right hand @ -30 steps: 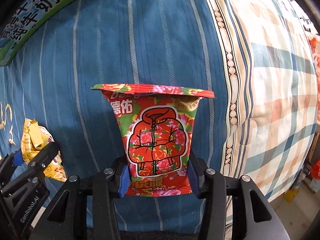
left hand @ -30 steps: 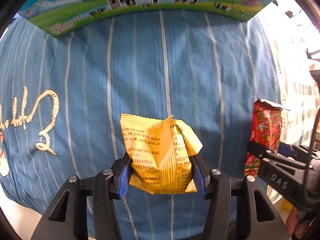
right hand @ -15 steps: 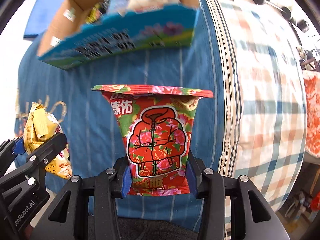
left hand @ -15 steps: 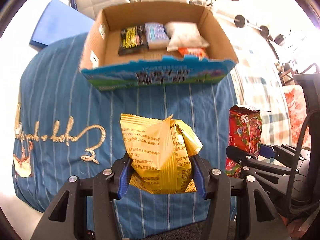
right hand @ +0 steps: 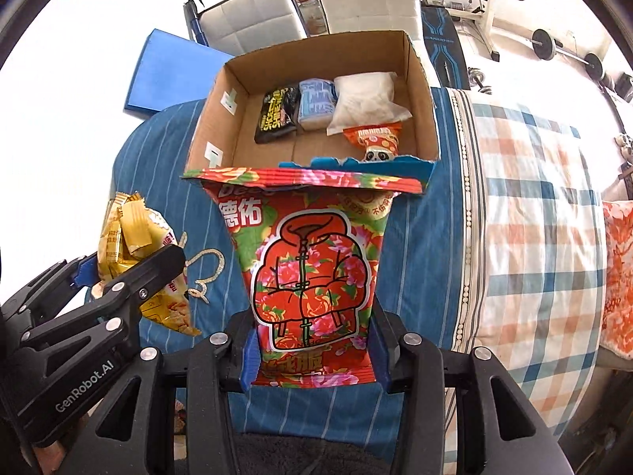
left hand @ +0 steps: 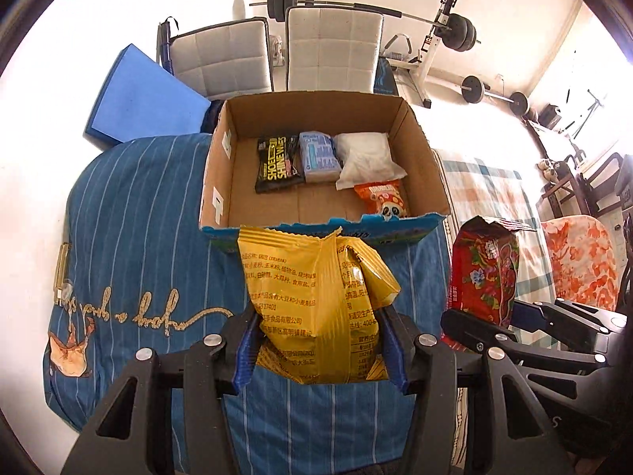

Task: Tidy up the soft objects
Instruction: 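Lower both bags into the box and open both grippers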

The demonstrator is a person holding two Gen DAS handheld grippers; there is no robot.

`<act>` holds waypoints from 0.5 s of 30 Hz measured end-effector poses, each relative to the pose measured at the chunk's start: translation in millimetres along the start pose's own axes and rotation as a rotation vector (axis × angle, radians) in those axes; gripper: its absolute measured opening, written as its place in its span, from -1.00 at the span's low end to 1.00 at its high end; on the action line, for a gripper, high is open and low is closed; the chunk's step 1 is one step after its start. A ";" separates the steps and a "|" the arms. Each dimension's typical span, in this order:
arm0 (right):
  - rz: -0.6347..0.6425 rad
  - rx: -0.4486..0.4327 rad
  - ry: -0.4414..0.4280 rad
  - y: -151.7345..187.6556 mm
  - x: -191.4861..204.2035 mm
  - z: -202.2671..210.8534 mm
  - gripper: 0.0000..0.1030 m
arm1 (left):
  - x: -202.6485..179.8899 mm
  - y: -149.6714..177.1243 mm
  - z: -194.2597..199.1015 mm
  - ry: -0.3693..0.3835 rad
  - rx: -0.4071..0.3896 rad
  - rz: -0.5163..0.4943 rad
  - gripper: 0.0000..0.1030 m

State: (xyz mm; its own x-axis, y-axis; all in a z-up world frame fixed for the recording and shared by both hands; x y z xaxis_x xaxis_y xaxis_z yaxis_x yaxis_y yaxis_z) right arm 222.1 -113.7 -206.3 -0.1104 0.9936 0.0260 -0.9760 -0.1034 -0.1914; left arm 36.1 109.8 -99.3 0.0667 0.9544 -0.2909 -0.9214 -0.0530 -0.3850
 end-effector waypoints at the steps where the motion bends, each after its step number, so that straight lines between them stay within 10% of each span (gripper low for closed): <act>1: 0.004 -0.009 -0.003 -4.7 0.9 3.5 -0.09 | 0.3 -4.3 2.7 0.000 -0.010 -0.001 -0.04; 15: 0.033 -0.088 -0.025 -71.7 15.6 30.0 -0.09 | 15.9 -62.4 16.5 -0.023 -0.082 -0.024 -0.04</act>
State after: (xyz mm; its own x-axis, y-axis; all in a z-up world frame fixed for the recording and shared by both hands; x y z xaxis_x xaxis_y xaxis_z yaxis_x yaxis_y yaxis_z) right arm 284.7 -92.1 -162.8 -0.1476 0.9881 0.0422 -0.9516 -0.1302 -0.2785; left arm 88.3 133.1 -65.4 0.0790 0.9622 -0.2606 -0.8853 -0.0525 -0.4621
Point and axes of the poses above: each gripper's, at about its wrist camera, not at the fingertips, and z roughly against the way its jaws point, x to its left, y to its underside, the point moved 2 cm from there along -z, roughly the way its jaws point, and after that the axes turned 14 degrees about y, right-handed, at the moved point
